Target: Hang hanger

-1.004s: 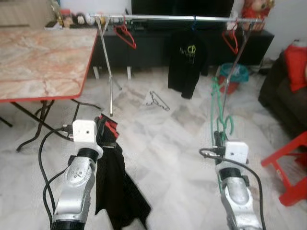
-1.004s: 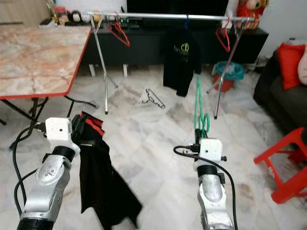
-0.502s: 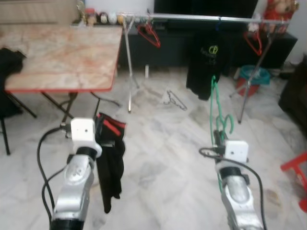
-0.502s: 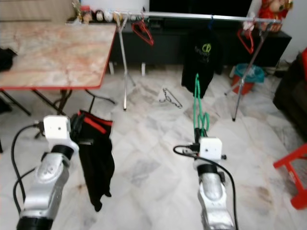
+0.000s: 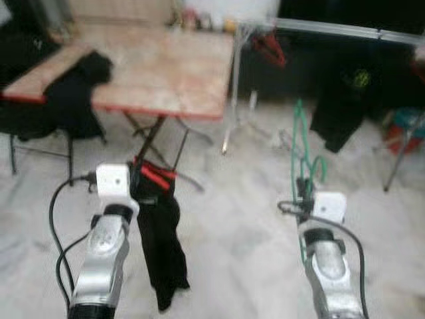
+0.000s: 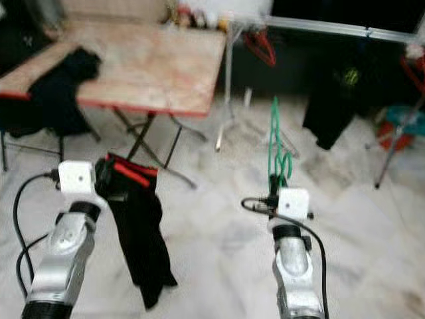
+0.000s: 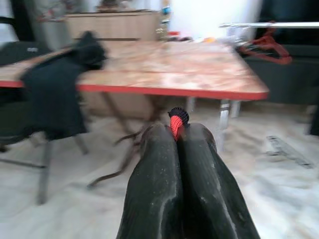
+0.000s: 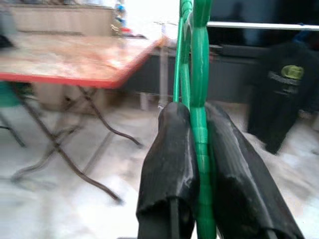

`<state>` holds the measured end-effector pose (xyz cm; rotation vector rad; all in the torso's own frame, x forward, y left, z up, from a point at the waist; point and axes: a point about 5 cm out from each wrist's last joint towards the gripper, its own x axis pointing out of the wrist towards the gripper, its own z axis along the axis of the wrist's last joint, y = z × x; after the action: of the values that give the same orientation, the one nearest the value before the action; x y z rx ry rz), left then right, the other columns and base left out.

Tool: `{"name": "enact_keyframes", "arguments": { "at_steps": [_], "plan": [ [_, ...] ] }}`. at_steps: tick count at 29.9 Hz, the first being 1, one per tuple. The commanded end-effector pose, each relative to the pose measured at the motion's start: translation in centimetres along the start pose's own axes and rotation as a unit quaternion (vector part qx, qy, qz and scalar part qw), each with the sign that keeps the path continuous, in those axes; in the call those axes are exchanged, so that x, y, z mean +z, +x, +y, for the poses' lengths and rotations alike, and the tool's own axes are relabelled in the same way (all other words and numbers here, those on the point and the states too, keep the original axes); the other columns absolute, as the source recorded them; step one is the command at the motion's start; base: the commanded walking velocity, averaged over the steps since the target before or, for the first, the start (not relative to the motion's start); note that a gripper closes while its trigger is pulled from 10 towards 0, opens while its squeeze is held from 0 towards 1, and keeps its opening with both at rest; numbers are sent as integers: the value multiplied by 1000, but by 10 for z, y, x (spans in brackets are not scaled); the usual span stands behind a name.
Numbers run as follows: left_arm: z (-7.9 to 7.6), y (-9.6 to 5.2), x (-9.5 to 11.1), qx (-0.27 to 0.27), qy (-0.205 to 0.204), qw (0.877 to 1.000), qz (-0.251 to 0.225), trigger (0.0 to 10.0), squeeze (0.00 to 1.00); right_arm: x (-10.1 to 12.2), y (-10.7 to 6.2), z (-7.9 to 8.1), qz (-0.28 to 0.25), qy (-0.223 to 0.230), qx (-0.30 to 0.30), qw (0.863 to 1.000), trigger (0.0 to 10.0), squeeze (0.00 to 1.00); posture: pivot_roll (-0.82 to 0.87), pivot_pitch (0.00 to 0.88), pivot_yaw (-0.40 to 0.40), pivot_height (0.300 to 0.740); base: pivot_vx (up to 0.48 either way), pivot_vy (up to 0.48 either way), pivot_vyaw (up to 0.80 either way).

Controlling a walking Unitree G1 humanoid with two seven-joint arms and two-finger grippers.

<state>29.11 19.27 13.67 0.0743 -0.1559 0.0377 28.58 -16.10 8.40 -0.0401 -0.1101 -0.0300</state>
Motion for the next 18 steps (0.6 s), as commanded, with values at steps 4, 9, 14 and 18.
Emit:
{"name": "enact_keyframes", "arguments": {
  "at_steps": [4,9,14,18],
  "plan": [
    [-8,4,9,-8,-2,1000,-17,10000,0,1,0,-11,2,-4,-15,1000,10000,0,34,0,-35,736,0,277,0],
    [-9,5,9,-12,0,1000,-17,10000,0,0,0,-12,5,-1,-16,1000,10000,0,35,0,-32,736,0,254,0],
    [-9,5,8,-14,-1,1000,-16,10000,0,-1,0,-13,9,8,-24,1000,10000,0,35,0,-34,736,0,250,0],
    [-10,4,8,-14,0,1000,-16,10000,0,-1,1,-15,12,9,-31,999,10000,0,38,0,-35,736,0,248,0]
  ]
}}
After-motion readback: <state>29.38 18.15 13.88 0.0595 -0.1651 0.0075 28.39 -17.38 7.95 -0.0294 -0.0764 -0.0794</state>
